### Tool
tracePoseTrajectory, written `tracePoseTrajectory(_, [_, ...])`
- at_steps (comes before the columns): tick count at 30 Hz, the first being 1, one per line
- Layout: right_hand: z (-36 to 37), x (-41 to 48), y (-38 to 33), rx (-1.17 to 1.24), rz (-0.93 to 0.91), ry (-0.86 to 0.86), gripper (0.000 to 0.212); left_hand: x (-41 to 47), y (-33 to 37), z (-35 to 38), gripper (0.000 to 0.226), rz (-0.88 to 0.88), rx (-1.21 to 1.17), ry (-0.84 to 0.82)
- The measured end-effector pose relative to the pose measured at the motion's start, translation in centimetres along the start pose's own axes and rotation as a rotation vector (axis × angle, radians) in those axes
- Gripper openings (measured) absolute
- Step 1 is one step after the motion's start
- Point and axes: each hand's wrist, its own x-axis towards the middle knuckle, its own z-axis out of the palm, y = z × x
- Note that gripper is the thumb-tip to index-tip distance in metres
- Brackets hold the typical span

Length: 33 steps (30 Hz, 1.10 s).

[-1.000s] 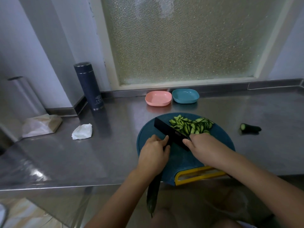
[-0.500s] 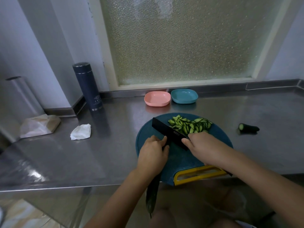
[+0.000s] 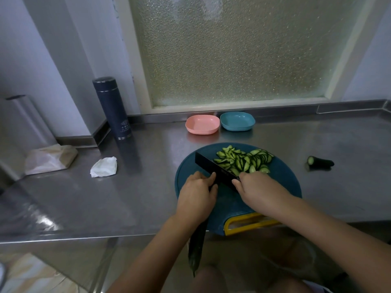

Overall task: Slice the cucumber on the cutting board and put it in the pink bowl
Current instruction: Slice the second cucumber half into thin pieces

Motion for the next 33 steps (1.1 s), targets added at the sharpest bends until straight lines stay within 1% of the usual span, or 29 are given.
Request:
tracePoseTrajectory(5, [-0.2,-0.6,0.3,0.074,0.056,-0.021,0.038,0.0,0.0,0.0,0.044,-0.01,0.011,0.009])
tracePoseTrajectory(9, [-0.9,-0.7,0.4,0.098,0.047,0.003,0.037,0.0,0.1,0.0,0.044,-0.02,0.026,0.002])
tracePoseTrajectory(13, [-1.1,-0.7,0.3,0.087,0.032,-0.008,0.037,-0.1,0.1,-0.1,0.044,-0.019,0.031,-0.004])
tracePoseTrajectory(21, [-2.1,0.2,0.2,0.105,0.032,-0.133,0.036,0.1,0.1,0.0,0.043,-0.006,0.054,-0.016])
tracePoseTrajectory(28, [0.0,1.0,-0.2,0.072,-0.002,-0.037,0.033,0.0,0.1,0.0,0.043,-0.018,0.024,0.0])
tracePoseTrajectory(33, [-0.1,0.3,0.4,0.12,0.029,-0.052,0.038,-0.1,0.2,-0.1,0.043,-0.018,0.022,0.002])
